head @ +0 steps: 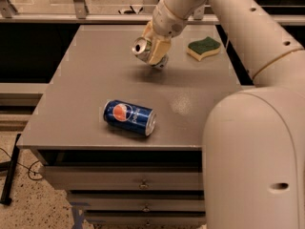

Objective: Knock 7up can over

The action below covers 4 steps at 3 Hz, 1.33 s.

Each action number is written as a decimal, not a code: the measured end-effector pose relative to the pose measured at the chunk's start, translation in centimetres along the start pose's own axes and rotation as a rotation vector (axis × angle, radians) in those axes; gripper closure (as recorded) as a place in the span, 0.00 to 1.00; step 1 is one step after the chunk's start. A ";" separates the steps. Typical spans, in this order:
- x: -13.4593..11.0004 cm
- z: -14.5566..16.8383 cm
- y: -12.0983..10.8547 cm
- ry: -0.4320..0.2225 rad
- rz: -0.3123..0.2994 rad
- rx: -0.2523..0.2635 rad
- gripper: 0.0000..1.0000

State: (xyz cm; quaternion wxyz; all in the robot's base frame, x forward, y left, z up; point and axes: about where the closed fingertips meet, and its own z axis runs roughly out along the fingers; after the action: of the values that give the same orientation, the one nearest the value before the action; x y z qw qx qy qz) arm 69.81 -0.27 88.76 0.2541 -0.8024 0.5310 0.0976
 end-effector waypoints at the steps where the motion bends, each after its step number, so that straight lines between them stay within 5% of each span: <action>1: -1.4 1.7 0.1 -0.016 -0.093 -0.076 0.81; 4: -4.5 4.8 -0.3 -0.084 -0.205 -0.148 0.12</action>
Offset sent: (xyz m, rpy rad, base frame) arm -0.0169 0.0450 -0.0130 -0.0429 0.0705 0.2850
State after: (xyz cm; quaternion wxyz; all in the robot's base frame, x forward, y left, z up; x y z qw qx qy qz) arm 68.77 5.90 86.67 0.2247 -0.8642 0.4266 0.1438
